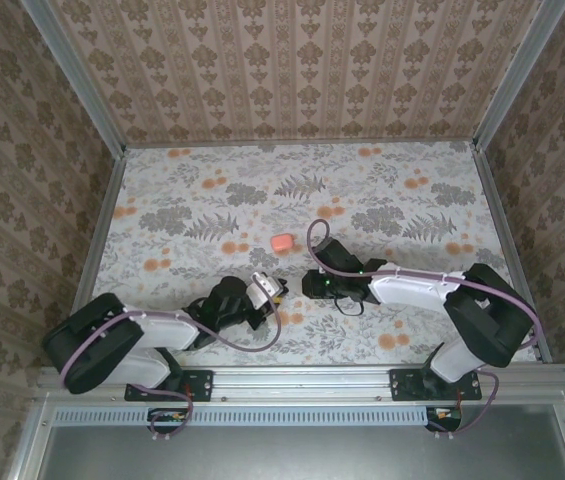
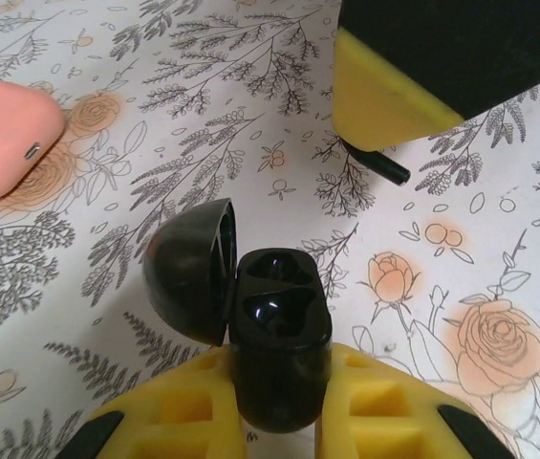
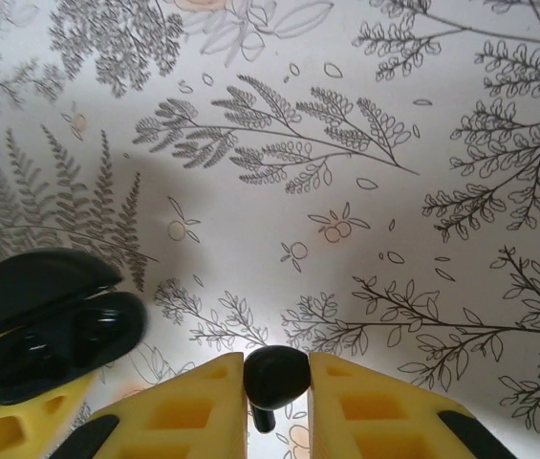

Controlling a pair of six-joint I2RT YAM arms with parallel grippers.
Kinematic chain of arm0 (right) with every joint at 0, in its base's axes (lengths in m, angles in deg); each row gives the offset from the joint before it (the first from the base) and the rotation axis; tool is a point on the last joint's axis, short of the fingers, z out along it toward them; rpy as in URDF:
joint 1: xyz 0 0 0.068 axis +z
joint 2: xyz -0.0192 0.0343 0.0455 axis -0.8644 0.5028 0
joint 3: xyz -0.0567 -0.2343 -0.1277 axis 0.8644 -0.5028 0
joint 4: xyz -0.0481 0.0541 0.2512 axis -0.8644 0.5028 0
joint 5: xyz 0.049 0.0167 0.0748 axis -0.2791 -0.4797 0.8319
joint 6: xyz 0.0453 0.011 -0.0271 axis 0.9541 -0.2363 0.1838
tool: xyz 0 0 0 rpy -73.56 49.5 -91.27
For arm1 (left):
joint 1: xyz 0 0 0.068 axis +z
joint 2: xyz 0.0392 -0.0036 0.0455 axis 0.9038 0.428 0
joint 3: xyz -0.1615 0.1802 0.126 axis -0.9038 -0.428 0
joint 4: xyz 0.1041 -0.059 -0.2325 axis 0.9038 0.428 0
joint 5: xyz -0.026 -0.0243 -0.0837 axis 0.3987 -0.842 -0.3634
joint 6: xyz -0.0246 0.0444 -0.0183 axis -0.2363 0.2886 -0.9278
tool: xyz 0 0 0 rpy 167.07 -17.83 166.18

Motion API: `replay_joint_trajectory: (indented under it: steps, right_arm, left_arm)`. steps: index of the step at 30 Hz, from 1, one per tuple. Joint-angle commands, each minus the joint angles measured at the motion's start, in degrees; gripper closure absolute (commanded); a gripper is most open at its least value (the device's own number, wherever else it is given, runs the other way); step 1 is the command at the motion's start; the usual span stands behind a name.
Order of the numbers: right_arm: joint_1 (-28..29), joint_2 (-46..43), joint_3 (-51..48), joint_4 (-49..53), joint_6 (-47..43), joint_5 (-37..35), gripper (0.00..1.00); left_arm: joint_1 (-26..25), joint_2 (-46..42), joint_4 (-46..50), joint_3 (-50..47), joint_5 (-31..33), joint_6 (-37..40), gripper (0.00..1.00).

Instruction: Insert wireless bluetooth earbuds into charging case

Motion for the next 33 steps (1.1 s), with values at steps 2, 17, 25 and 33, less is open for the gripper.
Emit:
replay_joint_trajectory:
  steps: [2,17,25,33]
  right_arm:
    - [-0.3,-3.9,-3.0,-7.6,1.6,-2.2,0.78]
    - [-0.4,-11.7,-8.4,-15.3,3.1,-4.1,0.77]
    - [-0.4,-12.5,-9.1,-17.0,3.5,-5.2,0.77]
    - [-0.3,-13.2,-9.7,-18.6,4.1,-6.2,0.77]
  left_arm:
    - [-0.3,4.0,-8.4,3.2,-2.5,-2.5,0.87]
    - [-0.9,9.6,-13.6,6.5,-4.3,-4.4,0.87]
    - [-1.1,9.6,-15.5,7.0,-4.8,-5.3,0.87]
    - [-1.3,8.8,-15.8,7.1,-4.9,-5.5,0.87]
